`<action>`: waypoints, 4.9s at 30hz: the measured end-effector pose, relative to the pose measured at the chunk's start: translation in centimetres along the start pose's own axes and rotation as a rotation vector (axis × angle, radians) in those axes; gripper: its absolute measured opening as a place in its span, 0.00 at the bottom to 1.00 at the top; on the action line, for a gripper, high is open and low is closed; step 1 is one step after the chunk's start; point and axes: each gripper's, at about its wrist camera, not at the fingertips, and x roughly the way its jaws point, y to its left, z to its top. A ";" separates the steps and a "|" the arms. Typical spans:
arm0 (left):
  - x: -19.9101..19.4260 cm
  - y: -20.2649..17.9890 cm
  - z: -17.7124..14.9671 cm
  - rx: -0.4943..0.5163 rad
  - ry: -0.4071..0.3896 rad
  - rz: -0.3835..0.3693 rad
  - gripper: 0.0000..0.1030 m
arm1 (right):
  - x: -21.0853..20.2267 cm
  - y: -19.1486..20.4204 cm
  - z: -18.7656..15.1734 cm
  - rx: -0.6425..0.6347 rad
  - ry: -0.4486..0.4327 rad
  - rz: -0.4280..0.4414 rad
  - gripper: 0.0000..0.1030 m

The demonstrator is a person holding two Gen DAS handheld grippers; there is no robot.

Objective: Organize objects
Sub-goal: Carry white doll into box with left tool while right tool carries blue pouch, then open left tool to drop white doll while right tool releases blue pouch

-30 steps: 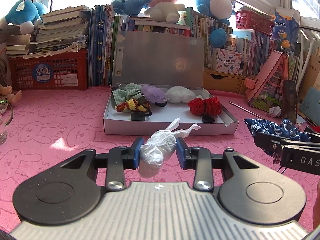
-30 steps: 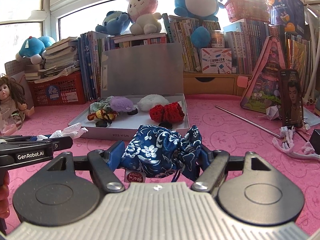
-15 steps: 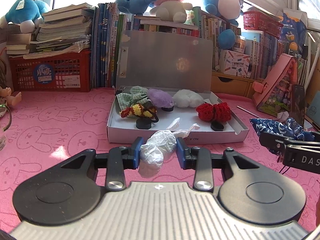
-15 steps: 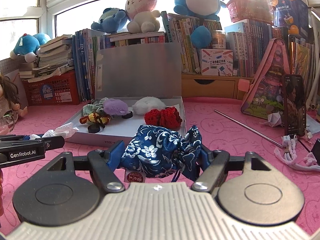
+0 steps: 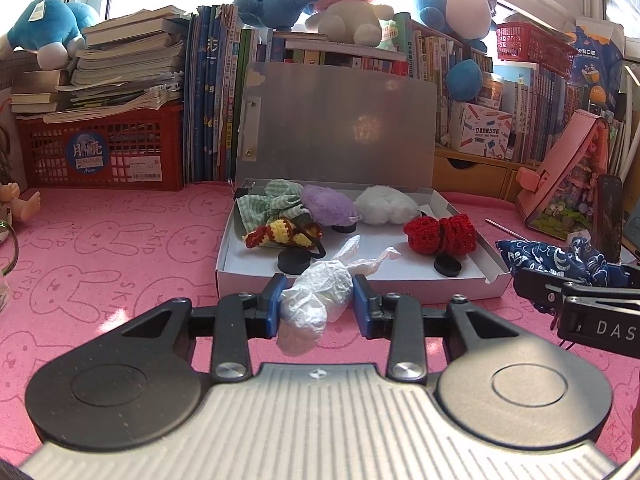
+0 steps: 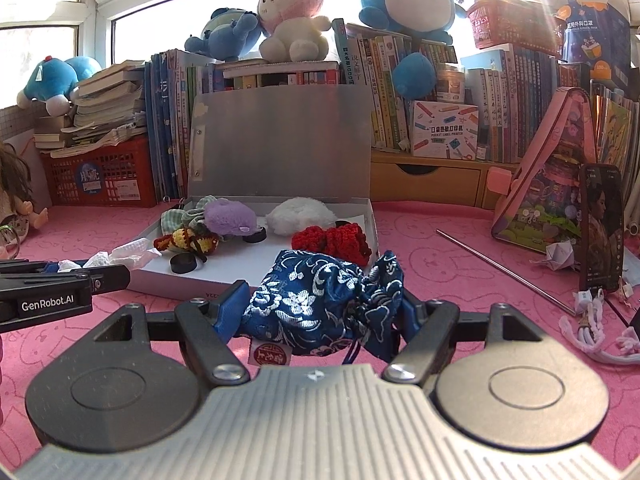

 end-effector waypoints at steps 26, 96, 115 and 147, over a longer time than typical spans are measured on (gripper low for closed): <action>5.3 1.7 3.3 -0.033 -0.018 0.011 0.40 | 5.5 -0.5 3.1 0.043 0.047 0.043 0.73; 19.1 2.3 5.3 0.041 0.133 0.102 0.40 | 18.2 0.2 4.1 0.025 0.179 0.047 0.73; 19.6 2.3 5.0 0.066 0.171 0.093 0.45 | 19.2 0.8 2.5 0.010 0.194 0.034 0.78; 16.5 0.9 4.9 0.091 0.158 0.062 0.94 | 17.2 1.8 2.0 -0.045 0.257 0.036 0.92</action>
